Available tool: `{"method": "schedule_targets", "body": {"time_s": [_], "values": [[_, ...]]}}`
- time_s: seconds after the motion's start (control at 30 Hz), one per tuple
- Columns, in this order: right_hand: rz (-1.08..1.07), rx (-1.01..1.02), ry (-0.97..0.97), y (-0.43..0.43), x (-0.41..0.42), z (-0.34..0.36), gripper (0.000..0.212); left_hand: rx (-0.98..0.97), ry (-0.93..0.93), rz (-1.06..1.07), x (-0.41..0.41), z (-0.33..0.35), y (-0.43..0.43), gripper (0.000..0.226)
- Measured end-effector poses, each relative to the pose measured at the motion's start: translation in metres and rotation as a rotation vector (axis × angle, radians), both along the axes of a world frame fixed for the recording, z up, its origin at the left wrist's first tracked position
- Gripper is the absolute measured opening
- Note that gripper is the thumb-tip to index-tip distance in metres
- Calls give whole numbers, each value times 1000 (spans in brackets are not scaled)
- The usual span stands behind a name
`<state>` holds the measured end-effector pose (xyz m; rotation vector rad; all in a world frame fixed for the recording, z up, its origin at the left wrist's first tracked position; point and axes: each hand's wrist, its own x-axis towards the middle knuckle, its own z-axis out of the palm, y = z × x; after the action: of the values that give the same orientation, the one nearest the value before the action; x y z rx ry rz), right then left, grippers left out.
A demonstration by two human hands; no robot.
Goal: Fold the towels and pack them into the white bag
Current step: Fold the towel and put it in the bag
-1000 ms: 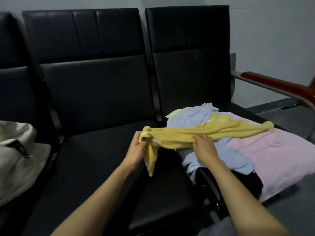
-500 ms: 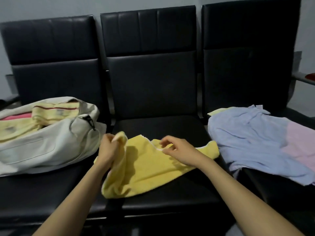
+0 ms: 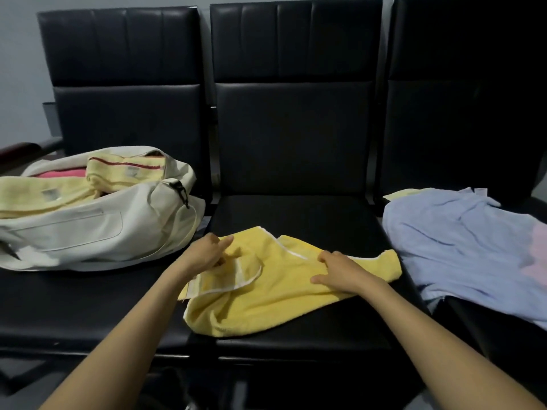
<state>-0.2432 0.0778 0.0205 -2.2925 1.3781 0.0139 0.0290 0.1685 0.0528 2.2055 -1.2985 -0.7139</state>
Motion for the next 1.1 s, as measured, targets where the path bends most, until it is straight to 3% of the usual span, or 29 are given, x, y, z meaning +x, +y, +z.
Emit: {"method": "schedule_targets", "body": {"time_s": [0.07, 0.13, 0.27, 0.37, 0.43, 0.5, 0.6, 0.67, 0.73, 0.8, 0.9, 1.0, 1.1], "values": [[43, -13, -24, -3, 0, 2, 28, 43, -185, 76, 7, -9, -1, 68], [77, -14, -185, -6, -2, 11, 22, 141, -292, 55, 13, -17, -3, 75], [45, 149, -726, -5, -11, 45, 21, 152, -383, -23, 26, -25, -12, 39], [115, 350, -750, 0, -20, 58, 19, -6, -334, 105, 32, -31, -18, 20], [122, 426, -623, 1, -22, 55, 23, -219, -99, 198, 30, -27, -21, 10], [93, 463, -501, 0, -21, 48, 29, -440, 269, 281, 23, -15, -22, 11], [41, 378, -377, -5, -19, 36, 29, -599, 718, 204, 9, 14, -14, 14], [33, 285, -326, -6, -16, 30, 21, -568, 915, -27, -8, 32, -2, 16], [10, 141, -265, -7, -13, 28, 17, -446, 982, -263, -26, 42, 7, 15], [-18, 49, -230, -9, -10, 28, 30, -277, 1011, -440, -39, 39, 12, 10], [-81, 86, -178, -12, -6, 21, 53, 32, 840, -580, -51, 24, 13, 7], [-43, 158, -112, -8, -3, 12, 73, 197, 332, -540, -62, 13, 10, 17], [-69, 191, -125, -6, -1, 10, 71, 244, -21, -469, -62, 8, 5, 47]]}}
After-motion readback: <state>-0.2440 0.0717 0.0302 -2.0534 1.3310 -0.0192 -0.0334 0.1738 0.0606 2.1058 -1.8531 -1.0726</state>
